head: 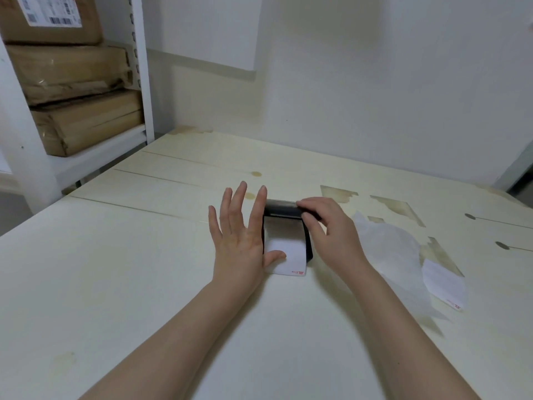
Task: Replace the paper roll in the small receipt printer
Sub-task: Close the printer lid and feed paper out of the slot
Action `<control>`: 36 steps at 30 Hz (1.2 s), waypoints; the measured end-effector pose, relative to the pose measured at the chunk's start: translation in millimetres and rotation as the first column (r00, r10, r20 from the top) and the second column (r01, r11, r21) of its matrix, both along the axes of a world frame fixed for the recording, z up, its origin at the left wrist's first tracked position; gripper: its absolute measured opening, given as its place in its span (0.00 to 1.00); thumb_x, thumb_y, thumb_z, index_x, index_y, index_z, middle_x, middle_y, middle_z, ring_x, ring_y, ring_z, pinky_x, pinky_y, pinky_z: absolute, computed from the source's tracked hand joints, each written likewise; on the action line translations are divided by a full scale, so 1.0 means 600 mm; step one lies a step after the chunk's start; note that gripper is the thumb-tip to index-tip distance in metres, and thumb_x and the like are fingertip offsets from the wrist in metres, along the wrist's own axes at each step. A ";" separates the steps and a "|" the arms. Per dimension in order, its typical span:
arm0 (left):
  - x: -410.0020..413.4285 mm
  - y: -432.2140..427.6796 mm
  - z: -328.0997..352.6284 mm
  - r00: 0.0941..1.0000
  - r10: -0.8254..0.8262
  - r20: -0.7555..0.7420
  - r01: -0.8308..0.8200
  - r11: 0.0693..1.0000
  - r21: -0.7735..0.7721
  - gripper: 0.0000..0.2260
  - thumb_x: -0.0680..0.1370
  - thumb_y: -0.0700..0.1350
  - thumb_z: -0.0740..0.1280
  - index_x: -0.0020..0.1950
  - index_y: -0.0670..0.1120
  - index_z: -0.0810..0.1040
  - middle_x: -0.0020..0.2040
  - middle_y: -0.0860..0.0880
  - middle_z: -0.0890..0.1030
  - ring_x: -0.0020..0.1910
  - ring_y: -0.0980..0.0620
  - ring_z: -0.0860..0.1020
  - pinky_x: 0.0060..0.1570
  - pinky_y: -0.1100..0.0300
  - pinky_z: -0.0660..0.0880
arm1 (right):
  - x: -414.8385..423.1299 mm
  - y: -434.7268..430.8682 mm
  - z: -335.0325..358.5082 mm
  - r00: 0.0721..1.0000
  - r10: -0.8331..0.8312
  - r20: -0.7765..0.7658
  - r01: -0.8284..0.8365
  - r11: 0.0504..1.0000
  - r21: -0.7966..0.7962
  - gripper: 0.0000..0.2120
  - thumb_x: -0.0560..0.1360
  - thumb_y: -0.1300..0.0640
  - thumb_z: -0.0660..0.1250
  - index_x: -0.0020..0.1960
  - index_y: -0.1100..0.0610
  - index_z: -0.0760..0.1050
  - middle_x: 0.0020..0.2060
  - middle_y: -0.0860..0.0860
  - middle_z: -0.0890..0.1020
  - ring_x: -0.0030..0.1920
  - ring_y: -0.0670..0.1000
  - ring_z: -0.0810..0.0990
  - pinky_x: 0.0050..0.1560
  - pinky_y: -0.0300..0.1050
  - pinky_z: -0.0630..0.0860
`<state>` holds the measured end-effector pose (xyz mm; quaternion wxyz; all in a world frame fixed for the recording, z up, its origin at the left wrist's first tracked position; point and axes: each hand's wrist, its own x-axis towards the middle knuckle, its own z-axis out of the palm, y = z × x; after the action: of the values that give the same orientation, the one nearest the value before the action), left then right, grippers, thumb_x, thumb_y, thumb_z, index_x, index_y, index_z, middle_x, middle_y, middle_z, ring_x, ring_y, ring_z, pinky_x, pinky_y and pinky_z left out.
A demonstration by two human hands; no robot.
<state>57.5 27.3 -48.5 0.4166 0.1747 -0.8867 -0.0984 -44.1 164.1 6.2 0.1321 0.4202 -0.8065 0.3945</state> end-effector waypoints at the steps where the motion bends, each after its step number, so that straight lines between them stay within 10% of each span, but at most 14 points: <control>1: 0.001 -0.001 -0.001 1.000 -0.001 0.000 0.001 1.000 0.009 0.56 0.59 0.64 0.78 0.78 0.50 0.51 0.76 0.43 0.53 0.76 0.36 0.55 0.70 0.32 0.54 | 0.005 0.008 -0.007 1.000 0.012 -0.009 -0.012 1.000 0.017 0.13 0.78 0.60 0.63 0.60 0.54 0.80 0.57 0.48 0.79 0.59 0.47 0.76 0.60 0.37 0.70; 9: 0.005 -0.004 -0.001 0.999 -0.032 0.044 0.031 0.999 0.014 0.53 0.61 0.65 0.75 0.78 0.52 0.52 0.77 0.45 0.53 0.78 0.39 0.53 0.72 0.34 0.51 | 0.025 0.030 -0.062 0.988 0.018 -0.150 0.005 0.988 0.157 0.16 0.75 0.62 0.68 0.62 0.55 0.80 0.61 0.52 0.77 0.63 0.48 0.70 0.62 0.24 0.60; 16: 0.004 -0.014 -0.014 0.986 -0.127 0.112 0.138 0.985 -0.101 0.34 0.65 0.60 0.75 0.70 0.55 0.73 0.72 0.57 0.72 0.77 0.47 0.61 0.73 0.41 0.42 | 0.031 0.026 -0.069 0.989 -0.017 -0.145 0.039 0.988 0.151 0.16 0.75 0.63 0.69 0.61 0.54 0.80 0.61 0.51 0.77 0.64 0.48 0.70 0.58 0.36 0.66; 25: 0.007 0.002 -0.008 0.991 -0.112 0.079 0.111 0.994 0.016 0.21 0.75 0.62 0.59 0.61 0.55 0.81 0.63 0.58 0.80 0.60 0.50 0.78 0.71 0.43 0.56 | 0.045 0.017 -0.066 0.975 -0.118 -0.190 0.145 0.981 0.132 0.12 0.77 0.62 0.65 0.57 0.55 0.82 0.56 0.51 0.81 0.59 0.51 0.76 0.51 0.33 0.66; 30: 0.005 0.006 -0.005 0.987 -0.004 0.161 -0.041 0.961 0.274 0.32 0.74 0.62 0.65 0.72 0.44 0.69 0.74 0.44 0.69 0.72 0.42 0.67 0.70 0.47 0.62 | 0.027 -0.013 -0.019 0.971 -0.238 -0.035 0.241 0.959 0.147 0.15 0.81 0.59 0.58 0.66 0.56 0.75 0.62 0.53 0.78 0.63 0.54 0.72 0.56 0.39 0.67; 36: 0.010 -0.005 0.003 0.931 -0.085 0.356 -0.088 0.892 0.443 0.25 0.75 0.67 0.59 0.68 0.58 0.74 0.72 0.49 0.71 0.76 0.45 0.57 0.71 0.50 0.53 | -0.013 -0.058 0.004 0.917 -0.284 0.279 0.137 0.883 0.450 0.23 0.81 0.45 0.55 0.72 0.55 0.62 0.64 0.57 0.76 0.62 0.59 0.75 0.55 0.49 0.71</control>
<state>63.4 24.4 -46.9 0.1922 0.2827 -0.9010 -0.2670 -52.0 129.3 8.8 -0.0589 0.2735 -0.9242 0.2600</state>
